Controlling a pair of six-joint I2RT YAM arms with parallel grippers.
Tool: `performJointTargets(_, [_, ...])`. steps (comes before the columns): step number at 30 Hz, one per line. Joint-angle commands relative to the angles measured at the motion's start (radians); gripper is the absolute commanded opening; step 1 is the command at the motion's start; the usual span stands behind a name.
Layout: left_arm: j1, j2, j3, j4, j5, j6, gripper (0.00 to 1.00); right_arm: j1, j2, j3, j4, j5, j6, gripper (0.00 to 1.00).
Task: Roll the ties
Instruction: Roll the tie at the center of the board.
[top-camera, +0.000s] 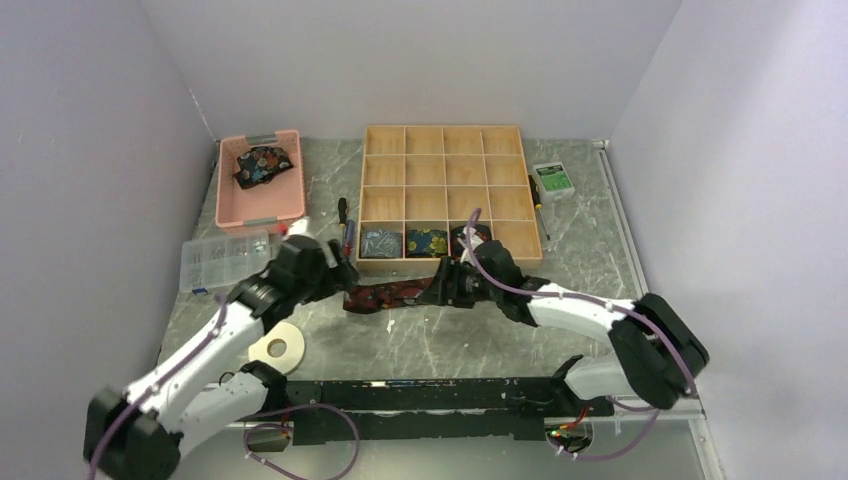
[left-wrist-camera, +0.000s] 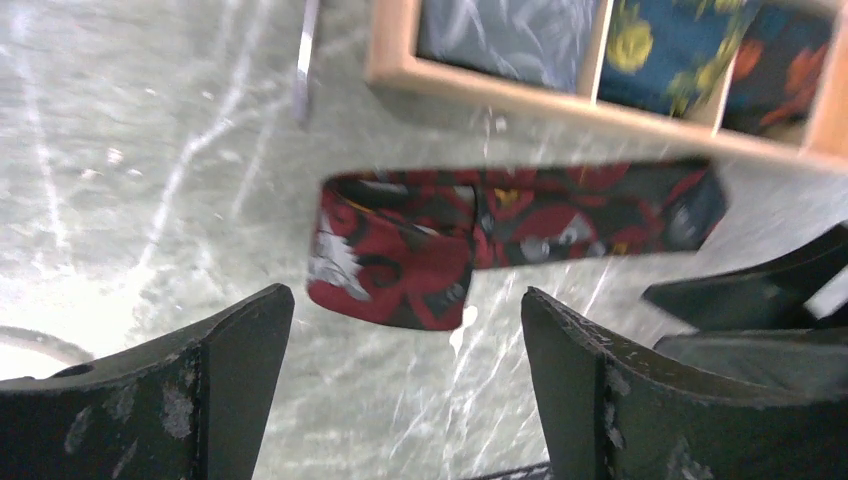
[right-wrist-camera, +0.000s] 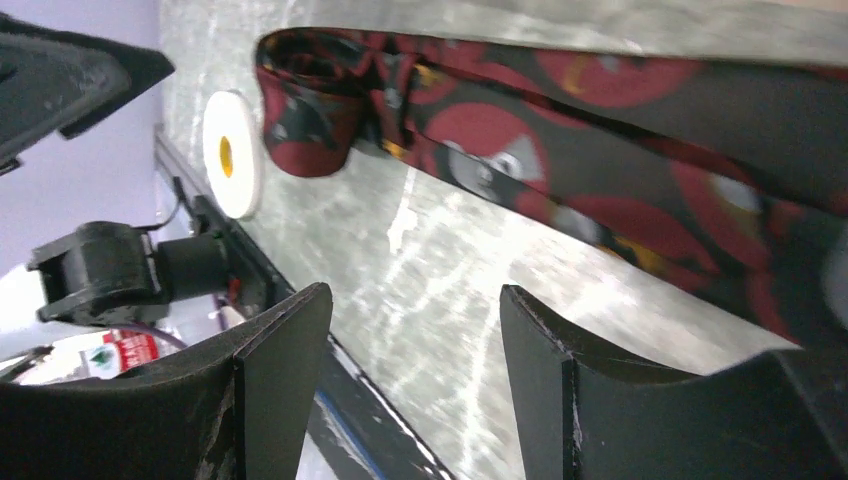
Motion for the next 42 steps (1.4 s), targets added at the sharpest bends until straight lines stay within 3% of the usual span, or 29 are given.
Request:
performJointTargets(1, [0.243,-0.161,-0.162,0.242,0.310,0.042,0.90,0.067,0.111,0.134,0.131,-0.056,0.078,0.67])
performJointTargets(5, [0.373,-0.153,-0.255,0.333,0.452,0.029,0.89,0.125,0.244,0.247,0.127,-0.036,0.108,0.66])
performJointTargets(10, [0.438,-0.106,-0.360,0.518,0.530,-0.049,0.88,0.172,0.382,0.387,0.085,-0.008,0.113,0.64])
performJointTargets(19, [0.453,-0.069,-0.415,0.599,0.564,-0.050,0.82,0.183,0.535,0.491,0.078,-0.029,0.119,0.53])
performJointTargets(29, [0.455,-0.053,-0.449,0.618,0.565,-0.028,0.79,0.184,0.634,0.572,0.063,-0.061,0.097,0.49])
performJointTargets(34, [0.456,-0.018,-0.455,0.641,0.579,-0.012,0.78,0.177,0.671,0.559,0.149,-0.114,0.100,0.35])
performJointTargets(42, [0.456,0.017,-0.472,0.708,0.625,-0.002,0.76,0.158,0.707,0.494,0.326,-0.187,0.120,0.26])
